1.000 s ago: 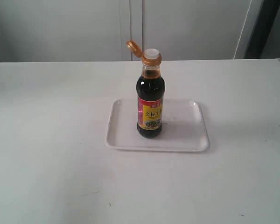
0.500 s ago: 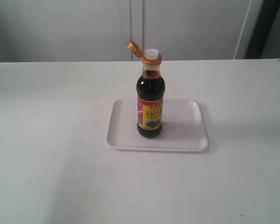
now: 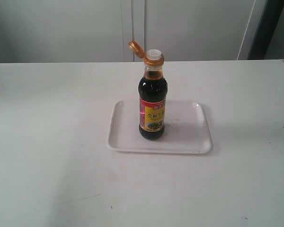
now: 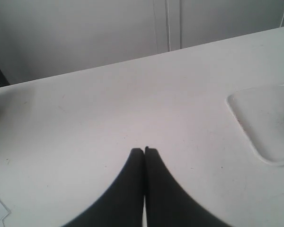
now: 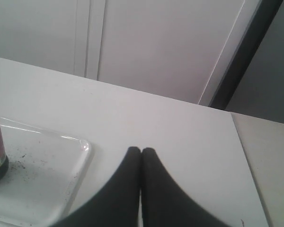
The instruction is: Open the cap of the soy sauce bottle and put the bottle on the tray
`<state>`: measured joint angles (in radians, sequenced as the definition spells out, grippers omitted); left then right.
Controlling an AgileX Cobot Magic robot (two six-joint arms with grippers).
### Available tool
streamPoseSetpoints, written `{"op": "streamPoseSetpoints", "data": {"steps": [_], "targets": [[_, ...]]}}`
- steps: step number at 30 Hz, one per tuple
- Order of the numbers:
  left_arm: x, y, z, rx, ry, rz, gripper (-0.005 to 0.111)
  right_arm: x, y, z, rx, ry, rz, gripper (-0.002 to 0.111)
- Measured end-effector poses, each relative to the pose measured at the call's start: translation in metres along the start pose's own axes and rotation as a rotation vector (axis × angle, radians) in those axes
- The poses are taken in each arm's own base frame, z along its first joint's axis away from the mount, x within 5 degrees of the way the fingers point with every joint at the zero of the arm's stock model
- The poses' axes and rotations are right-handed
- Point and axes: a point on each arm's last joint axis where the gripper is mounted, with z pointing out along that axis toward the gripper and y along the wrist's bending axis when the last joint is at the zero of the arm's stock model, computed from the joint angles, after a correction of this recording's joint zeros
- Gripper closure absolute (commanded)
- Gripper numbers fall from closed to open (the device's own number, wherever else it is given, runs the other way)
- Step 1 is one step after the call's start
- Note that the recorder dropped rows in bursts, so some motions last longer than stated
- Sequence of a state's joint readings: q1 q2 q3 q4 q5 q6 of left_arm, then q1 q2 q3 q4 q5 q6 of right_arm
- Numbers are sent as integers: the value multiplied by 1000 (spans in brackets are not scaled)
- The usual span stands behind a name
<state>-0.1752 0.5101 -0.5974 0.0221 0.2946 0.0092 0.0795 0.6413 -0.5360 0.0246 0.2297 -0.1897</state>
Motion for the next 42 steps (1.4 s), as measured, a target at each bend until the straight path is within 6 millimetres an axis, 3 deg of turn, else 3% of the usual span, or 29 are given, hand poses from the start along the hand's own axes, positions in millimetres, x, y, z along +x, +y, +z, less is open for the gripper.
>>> {"op": "streamPoseSetpoints", "data": {"steps": [21, 30, 42], "targets": [[1, 0, -3, 2, -13, -15, 107, 0, 0, 0, 0, 0, -3, 108], [28, -3, -17, -15, -43, 9, 107, 0, 0, 0, 0, 0, -7, 108], [78, -5, -24, -86, -56, -44, 107, 0, 0, 0, -1, 0, -7, 108]]}}
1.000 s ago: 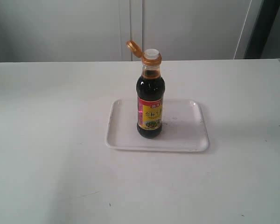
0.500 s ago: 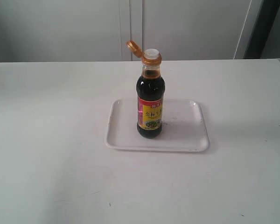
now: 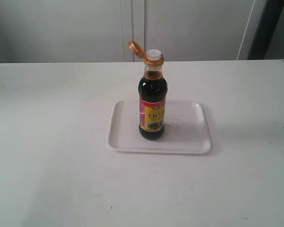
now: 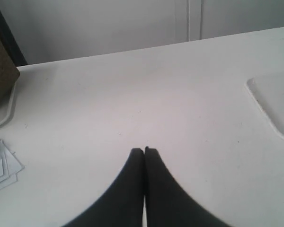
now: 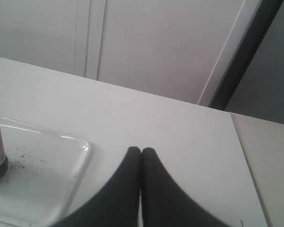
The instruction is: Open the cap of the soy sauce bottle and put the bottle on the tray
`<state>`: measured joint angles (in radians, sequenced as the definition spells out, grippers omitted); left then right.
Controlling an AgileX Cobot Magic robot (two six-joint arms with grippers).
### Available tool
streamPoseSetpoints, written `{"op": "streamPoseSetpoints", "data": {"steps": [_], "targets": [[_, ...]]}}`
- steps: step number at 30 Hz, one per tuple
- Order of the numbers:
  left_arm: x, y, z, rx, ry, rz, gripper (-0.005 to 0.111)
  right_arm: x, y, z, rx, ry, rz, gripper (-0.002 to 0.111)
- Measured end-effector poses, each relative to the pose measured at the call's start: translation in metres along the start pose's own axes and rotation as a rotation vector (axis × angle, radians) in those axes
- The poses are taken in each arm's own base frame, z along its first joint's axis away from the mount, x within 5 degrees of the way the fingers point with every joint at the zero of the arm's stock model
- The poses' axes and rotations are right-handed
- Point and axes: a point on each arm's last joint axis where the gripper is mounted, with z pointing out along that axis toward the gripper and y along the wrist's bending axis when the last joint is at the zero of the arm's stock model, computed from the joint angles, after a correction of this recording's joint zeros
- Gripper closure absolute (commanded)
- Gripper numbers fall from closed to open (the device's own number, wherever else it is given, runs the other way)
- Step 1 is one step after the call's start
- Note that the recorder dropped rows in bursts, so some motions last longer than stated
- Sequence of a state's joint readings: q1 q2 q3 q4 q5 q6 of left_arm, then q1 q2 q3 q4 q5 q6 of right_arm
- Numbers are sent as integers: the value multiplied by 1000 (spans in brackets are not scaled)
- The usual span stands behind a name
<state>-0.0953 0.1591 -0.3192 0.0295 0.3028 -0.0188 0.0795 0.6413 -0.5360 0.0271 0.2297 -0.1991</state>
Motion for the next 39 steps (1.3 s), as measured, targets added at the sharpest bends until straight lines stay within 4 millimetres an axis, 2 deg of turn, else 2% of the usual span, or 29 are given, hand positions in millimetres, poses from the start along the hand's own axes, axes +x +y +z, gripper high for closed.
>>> {"op": "streamPoseSetpoints", "data": {"steps": [12, 16, 23, 39], "targets": [[42, -3, 3, -36, 8, -54, 107, 0, 0, 0, 0, 0, -1, 108], [63, -5, 10, -36, 64, -75, 107, 0, 0, 0, 0, 0, -1, 108], [84, -7, 19, -33, 106, -87, 107, 0, 0, 0, 0, 0, -2, 108], [87, -7, 21, -35, 93, -91, 107, 0, 0, 0, 0, 0, -2, 108]]}}
